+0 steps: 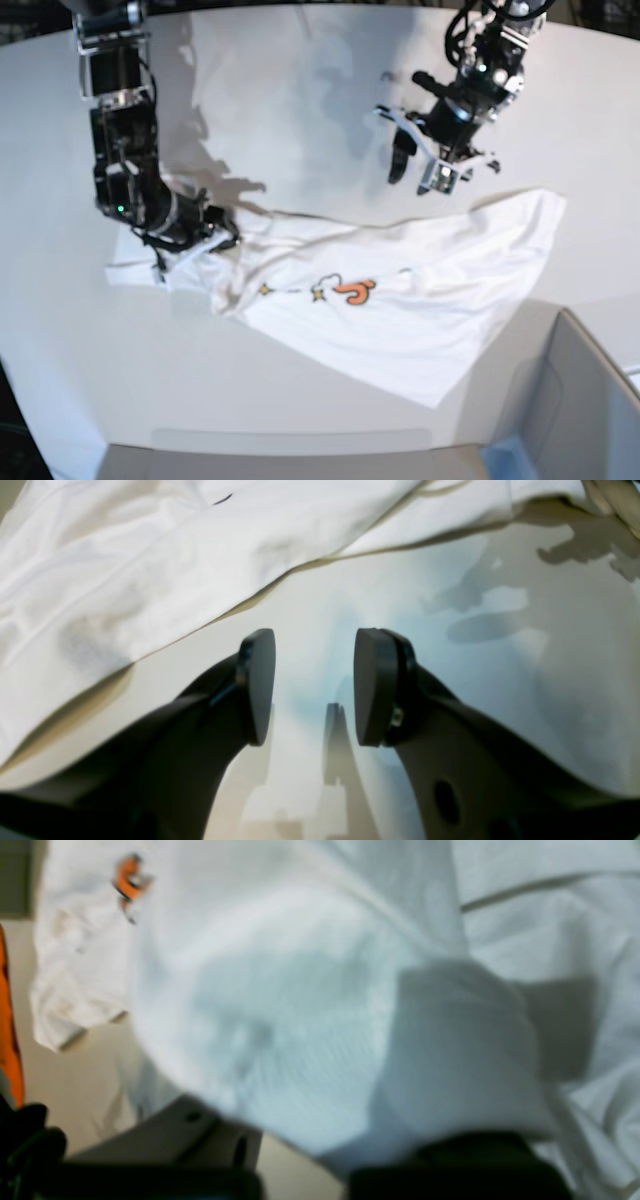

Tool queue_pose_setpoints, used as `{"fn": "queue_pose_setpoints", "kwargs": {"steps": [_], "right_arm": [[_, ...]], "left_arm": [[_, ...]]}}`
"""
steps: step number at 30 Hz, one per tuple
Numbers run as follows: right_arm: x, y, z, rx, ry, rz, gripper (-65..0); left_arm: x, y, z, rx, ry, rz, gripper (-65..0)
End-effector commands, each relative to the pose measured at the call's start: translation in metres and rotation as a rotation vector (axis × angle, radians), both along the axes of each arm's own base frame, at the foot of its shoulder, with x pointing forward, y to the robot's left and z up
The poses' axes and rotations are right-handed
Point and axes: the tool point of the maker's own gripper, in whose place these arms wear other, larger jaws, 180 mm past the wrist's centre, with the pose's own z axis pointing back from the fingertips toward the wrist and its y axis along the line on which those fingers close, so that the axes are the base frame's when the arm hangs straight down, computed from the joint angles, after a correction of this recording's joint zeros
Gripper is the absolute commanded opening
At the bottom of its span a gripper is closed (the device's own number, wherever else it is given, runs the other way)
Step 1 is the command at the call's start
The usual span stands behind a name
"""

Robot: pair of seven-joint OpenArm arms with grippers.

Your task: Layout the t-shirt on the table in an organized manner, then fold the t-shirt properly

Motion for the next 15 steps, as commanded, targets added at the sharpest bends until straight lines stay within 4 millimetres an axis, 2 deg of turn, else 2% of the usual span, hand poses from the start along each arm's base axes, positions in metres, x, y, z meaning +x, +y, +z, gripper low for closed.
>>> {"fn": "queue_pose_setpoints", "kwargs": {"steps": [1,2,3,5,6,8,10,11,15], "right_arm": [[0.016,-0.019,0.028,-0.013,-0.096,-0.068,-65.0],[0.015,-0.034,0.037,-0.020,-0.116,-0.116,-65.0],[0.011,-0.035,0.043,-0.014,-0.107,-0.109,-65.0],[-0.009,-0.017,0.045,-0.047,-0.022,0.073,-65.0],[-0.011,-0.020,0.050,-0.079,-0.005,0.137,-65.0],[-0.003,-0.043,0.063,-0.078,-0.039,0.099,-65.0],[0.002,-0.072,0.080,0.021,-0.078,-0.011,-65.0],[0.000,-0.077,0.086,0.099,-0.073,-0.030,-65.0],[-0.002,-0.069,0.094,0.204,-0.033,0.051,-65.0]], "left_arm": [[0.002,0.000,0.007,-0.005,-0.029,-0.004,-39.4],[0.001,0.000,0.008,-0.006,-0.029,-0.004,-39.4],[0.001,0.000,0.007,-0.006,-0.027,-0.004,-39.4],[-0.004,0.000,0.004,-0.006,-0.013,-0.004,-39.4],[-0.005,0.000,0.003,-0.006,-0.010,-0.004,-39.4],[-0.006,-0.001,0.003,-0.007,-0.009,-0.004,-39.4],[-0.007,-0.001,0.002,-0.009,-0.007,-0.003,-39.4],[-0.007,-0.002,0.002,-0.010,-0.006,-0.005,-39.4],[-0.011,-0.010,0.000,-0.017,0.002,-0.028,-39.4]]}}
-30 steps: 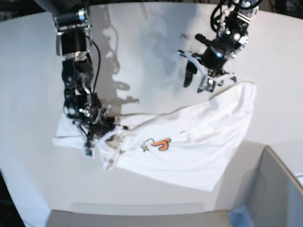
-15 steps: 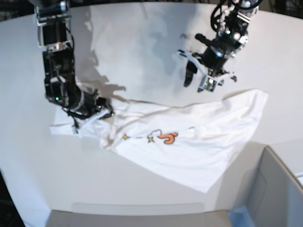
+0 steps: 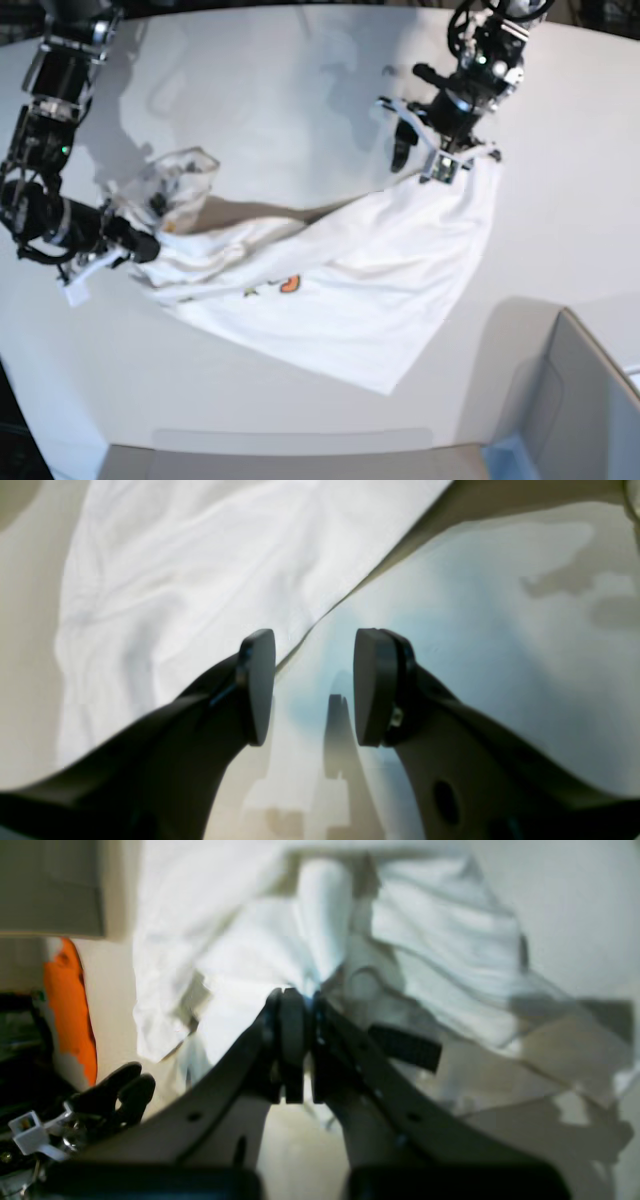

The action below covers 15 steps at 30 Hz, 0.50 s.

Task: Layout the t-shirt on the table in an organized manner, then fold the t-shirt properly
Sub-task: 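Pull the bunched fabric with the right gripper to spread it flat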

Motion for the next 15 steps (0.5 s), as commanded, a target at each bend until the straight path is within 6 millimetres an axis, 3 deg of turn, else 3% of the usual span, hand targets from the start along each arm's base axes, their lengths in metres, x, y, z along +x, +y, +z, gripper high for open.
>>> {"fn": "queue_pose_setpoints", "kwargs": {"steps": [1,4,8,12,15], "right_arm": [[0.009,0.015,0.018,0.041,-0.046,0.042,-65.0],[0.004,0.018,0.005,0.035,0.001,0.061,-65.0],[-0.013,0.034,-0.030,-0.071,0.113,0.162,-65.0],[-0.033,0.047,-0.049,-0.322,0.109,0.283,-52.5],[-0.047,0.064,-0.042,-0.537,0.007,0.391,-45.1]], "left_arm": [[0.002,-0.005,0.009,-0.013,-0.031,-0.019,-39.4],[-0.004,-0.016,0.006,-0.025,-0.020,-0.048,-39.4],[-0.007,-0.021,0.005,-0.031,-0.013,-0.062,-39.4],[-0.006,-0.021,0.006,-0.030,-0.017,-0.061,-39.4],[-0.005,-0.020,0.007,-0.029,-0.020,-0.058,-39.4]]}}
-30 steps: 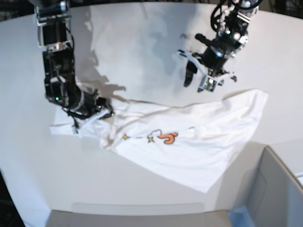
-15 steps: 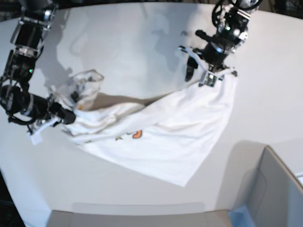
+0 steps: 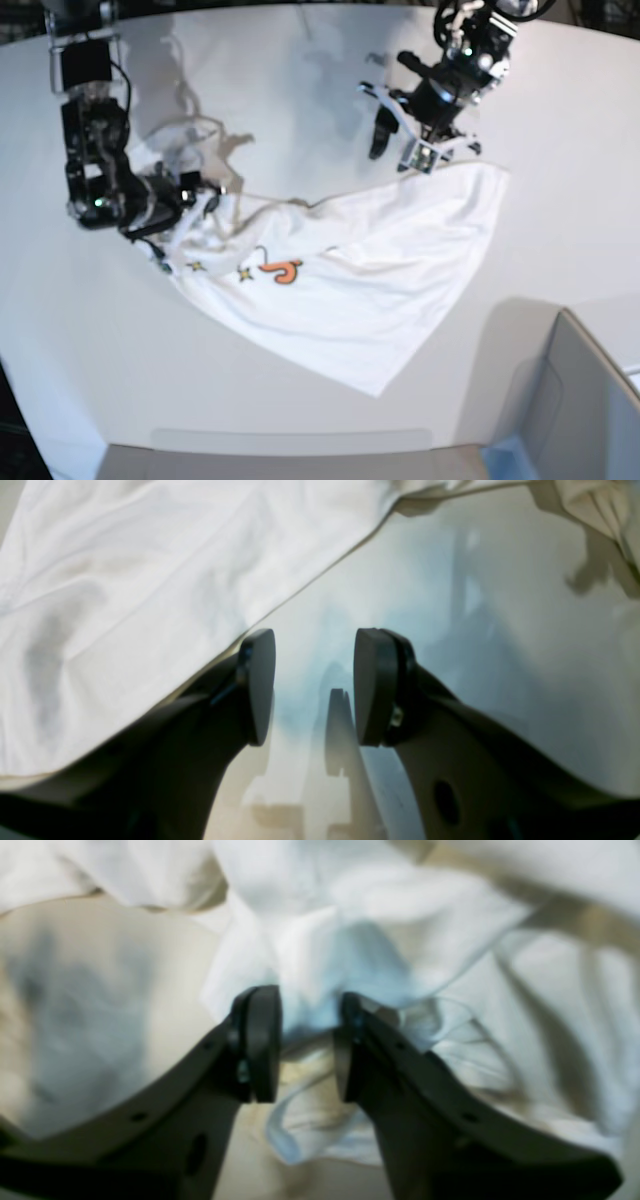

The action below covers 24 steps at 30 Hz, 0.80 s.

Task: Layout the t-shirt on the table in an organized manner, then fold the t-shirt properly
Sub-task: 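Pull the bunched fabric with the right gripper to spread it flat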

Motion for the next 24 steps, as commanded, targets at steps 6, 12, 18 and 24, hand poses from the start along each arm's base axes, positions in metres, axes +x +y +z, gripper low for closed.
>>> {"fn": "queue_pose_setpoints", "kwargs": {"steps": [6,12,18,24], "right_arm": [[-0.039,0.034,0.025,-0.069,-0.142,0.148,-41.7],[-0.083,0.038,-0.002,-0.054,-0.034,0.171,-41.7],[-0.093,0.007,-0.030,-0.128,0.062,0.135,-41.7],[-0.027,-0.100,-0.037,-0.358,-0.013,-0.156,-41.7]], "left_arm": [[0.005,-0.002,0.010,-0.012,-0.039,-0.006,-39.4],[0.005,-0.001,0.010,-0.011,-0.040,-0.004,-39.4],[0.006,-0.001,0.011,-0.011,-0.041,-0.005,-39.4],[0.006,-0.001,0.011,-0.011,-0.041,-0.005,-39.4]]}}
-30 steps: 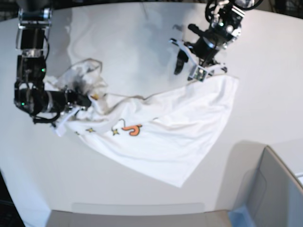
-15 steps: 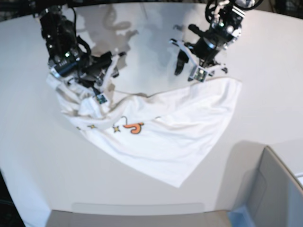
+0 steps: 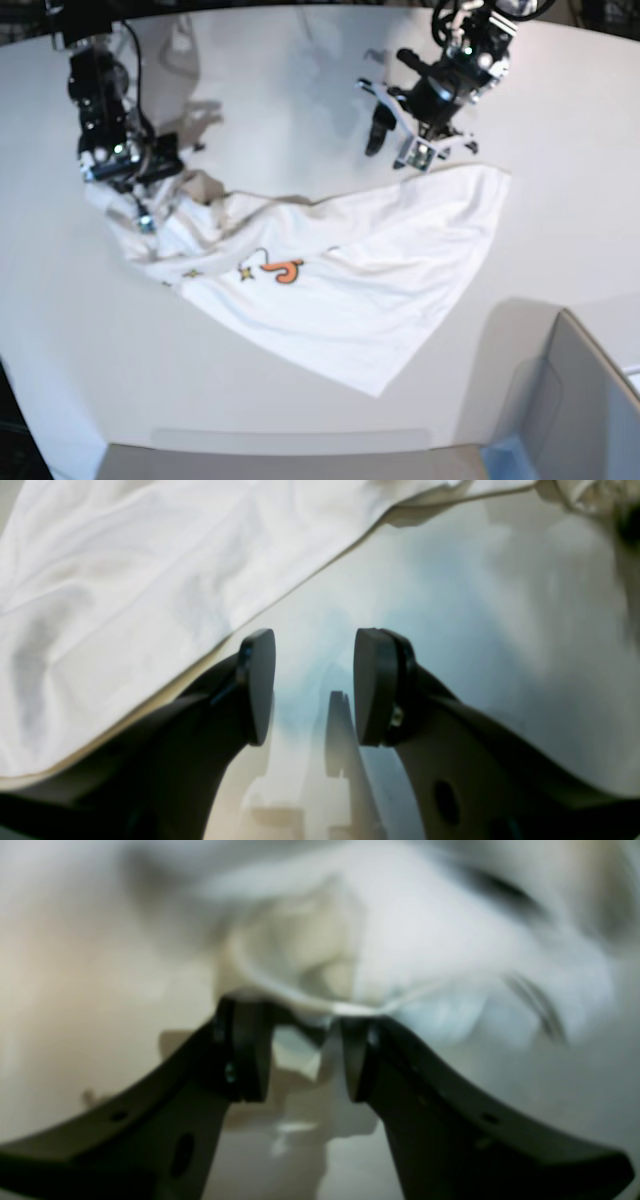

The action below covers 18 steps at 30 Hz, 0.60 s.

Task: Layout the t-shirt on the table in an organized manner, then fold the t-shirt properly
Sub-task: 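Pull the bunched fabric with the right gripper to spread it flat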

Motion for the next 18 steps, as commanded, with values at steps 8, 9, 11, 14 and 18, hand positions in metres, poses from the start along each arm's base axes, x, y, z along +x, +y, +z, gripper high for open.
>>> {"fn": "queue_pose_setpoints", "kwargs": {"steps": [8,9,11,14,18], "right_arm": [[0.018,0.000,0.048,-0.269,-0.146,0.101,-41.8],[0.010,0.017,0.046,-0.260,-0.136,0.160,-41.8],[-0.003,0.044,0.046,-0.232,-0.131,0.236,-41.8],[-0.012,0.078,0.055,-0.154,-0.173,0.282,-41.8],[0.007,0.079,0.072,-0.089,-0.263,0.184,-41.8]], "left_arm": [[0.007,-0.001,0.011,-0.012,-0.044,0.001,-39.4],[0.007,-0.001,0.011,-0.012,-0.044,0.001,-39.4],[0.007,-0.001,0.011,-0.012,-0.044,0.001,-39.4],[0.007,-0.001,0.011,-0.012,-0.044,0.000,-39.4],[0.007,-0.001,0.011,-0.012,-0.044,0.000,-39.4]]}}
